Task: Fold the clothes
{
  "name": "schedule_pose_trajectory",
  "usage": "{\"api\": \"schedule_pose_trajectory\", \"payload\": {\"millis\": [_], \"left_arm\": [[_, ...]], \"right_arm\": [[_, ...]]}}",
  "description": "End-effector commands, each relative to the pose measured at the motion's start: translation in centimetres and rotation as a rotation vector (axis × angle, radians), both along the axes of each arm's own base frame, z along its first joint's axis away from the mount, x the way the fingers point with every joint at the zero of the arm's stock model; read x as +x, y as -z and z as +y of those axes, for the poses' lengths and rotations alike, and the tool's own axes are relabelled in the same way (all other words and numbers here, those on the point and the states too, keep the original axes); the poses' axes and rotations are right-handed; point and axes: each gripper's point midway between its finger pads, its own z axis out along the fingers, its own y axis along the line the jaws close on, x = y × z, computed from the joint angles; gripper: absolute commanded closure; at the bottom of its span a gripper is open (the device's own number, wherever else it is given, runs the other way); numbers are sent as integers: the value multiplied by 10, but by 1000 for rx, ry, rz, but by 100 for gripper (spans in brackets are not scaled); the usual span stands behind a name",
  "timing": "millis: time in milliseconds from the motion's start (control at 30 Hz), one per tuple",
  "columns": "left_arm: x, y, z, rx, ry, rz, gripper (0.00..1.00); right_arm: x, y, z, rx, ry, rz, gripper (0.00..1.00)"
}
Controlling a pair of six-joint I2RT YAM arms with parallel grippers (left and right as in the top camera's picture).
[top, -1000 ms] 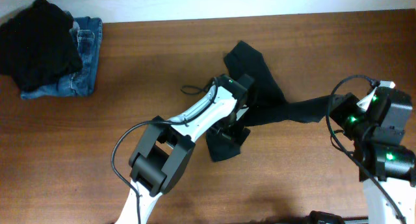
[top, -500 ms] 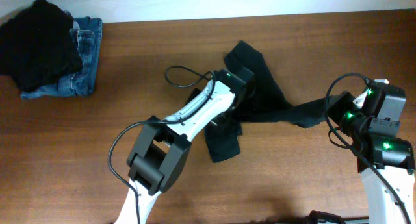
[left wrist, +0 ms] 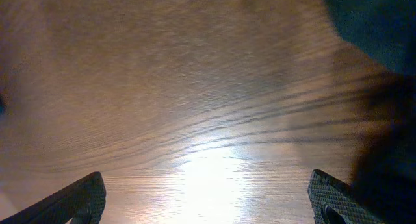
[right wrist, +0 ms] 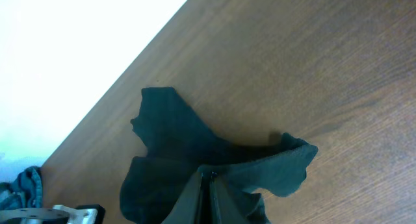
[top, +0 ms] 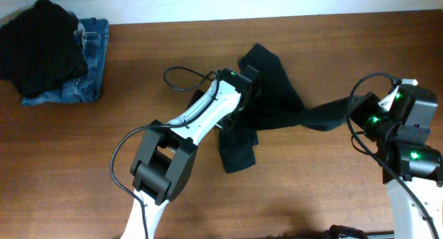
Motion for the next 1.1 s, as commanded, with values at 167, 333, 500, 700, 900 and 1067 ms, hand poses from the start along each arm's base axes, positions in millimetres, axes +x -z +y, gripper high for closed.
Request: {"api": "schedule_pose_trajectory", "payload": {"millis": [167,333,500,700,900,1067], "left_arm": [[-12,3,-22,-112,-20,56,1],[-8,-22,-27,-163,-13,1,1],[-21,-47,-50,-283,39,16,1],[-42,-55,-84,-354,131,39,1],[-55,-54,-106,-361,194,33,1],[-56,-55,-107,-350,203,21,1]], "right_arm": [[5,-14,-9,-14,24,-43,95],[8,-15,-22,30,52,-53,95],[13,-10,-27,72,41,-53,95],[23,-18,-24,97,21,-91,95],[29,-57,-22,86,-3,-165,96],[29,-103,-29,55,8,-240,96]]}}
